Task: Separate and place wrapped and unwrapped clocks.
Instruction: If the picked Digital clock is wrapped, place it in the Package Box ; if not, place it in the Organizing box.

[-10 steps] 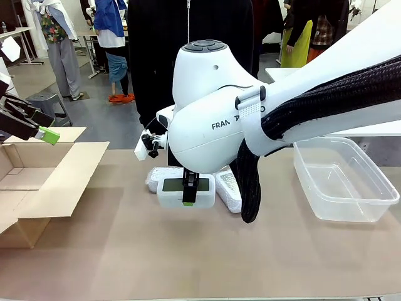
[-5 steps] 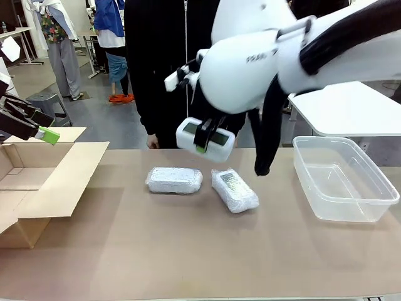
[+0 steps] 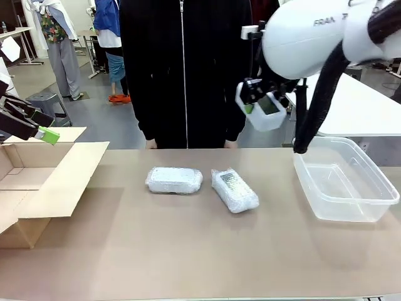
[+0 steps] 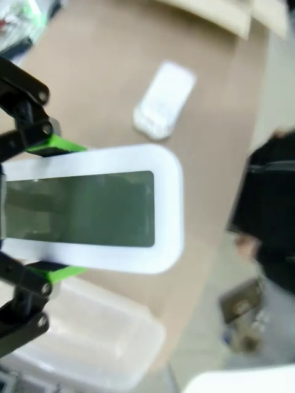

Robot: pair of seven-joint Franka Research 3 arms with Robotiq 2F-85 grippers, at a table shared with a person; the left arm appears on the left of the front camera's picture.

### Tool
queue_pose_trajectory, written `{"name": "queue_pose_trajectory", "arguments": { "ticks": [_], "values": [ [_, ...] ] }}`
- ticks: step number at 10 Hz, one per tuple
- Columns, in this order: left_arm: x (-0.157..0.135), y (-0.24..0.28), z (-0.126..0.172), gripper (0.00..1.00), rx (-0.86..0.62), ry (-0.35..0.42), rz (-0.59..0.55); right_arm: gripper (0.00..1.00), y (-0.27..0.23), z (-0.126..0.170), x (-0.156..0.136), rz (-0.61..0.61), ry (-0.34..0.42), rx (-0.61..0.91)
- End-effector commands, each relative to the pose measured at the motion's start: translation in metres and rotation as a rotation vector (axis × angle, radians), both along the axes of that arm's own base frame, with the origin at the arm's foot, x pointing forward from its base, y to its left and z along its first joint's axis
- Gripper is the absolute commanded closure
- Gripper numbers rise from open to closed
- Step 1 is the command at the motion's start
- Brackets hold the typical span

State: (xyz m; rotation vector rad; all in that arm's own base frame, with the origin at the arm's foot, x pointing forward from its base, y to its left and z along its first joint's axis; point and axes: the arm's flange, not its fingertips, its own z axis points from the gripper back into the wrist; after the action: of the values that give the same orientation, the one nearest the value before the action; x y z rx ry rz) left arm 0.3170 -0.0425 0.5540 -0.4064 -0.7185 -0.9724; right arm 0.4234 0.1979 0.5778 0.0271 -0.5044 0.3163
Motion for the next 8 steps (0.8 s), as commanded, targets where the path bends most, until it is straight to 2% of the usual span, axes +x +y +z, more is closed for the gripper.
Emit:
{"name": "queue_pose_trajectory", "arguments": {
  "ticks": [1,4,6,8],
  "values": [
    [0.002,0.001,0.000,0.00,-0.014,-0.009,-0.017,0.22,-0.029,-0.012,-0.006,-0.157,0.010,0.022],
    [0.002,0.001,0.000,0.00,-0.014,-0.009,-0.017,0.22,-0.102,-0.032,0.011,-0.335,0.095,0.069],
    [0.002,0.001,0.000,0.00,-0.014,-0.009,-0.017,0.22,-0.142,-0.046,0.019,-0.366,0.164,0.073],
    [0.002,0.001,0.000,0.00,-0.014,-0.009,-0.017,0.22,-0.177,-0.070,0.027,-0.407,0.198,0.069]
  ]
}}
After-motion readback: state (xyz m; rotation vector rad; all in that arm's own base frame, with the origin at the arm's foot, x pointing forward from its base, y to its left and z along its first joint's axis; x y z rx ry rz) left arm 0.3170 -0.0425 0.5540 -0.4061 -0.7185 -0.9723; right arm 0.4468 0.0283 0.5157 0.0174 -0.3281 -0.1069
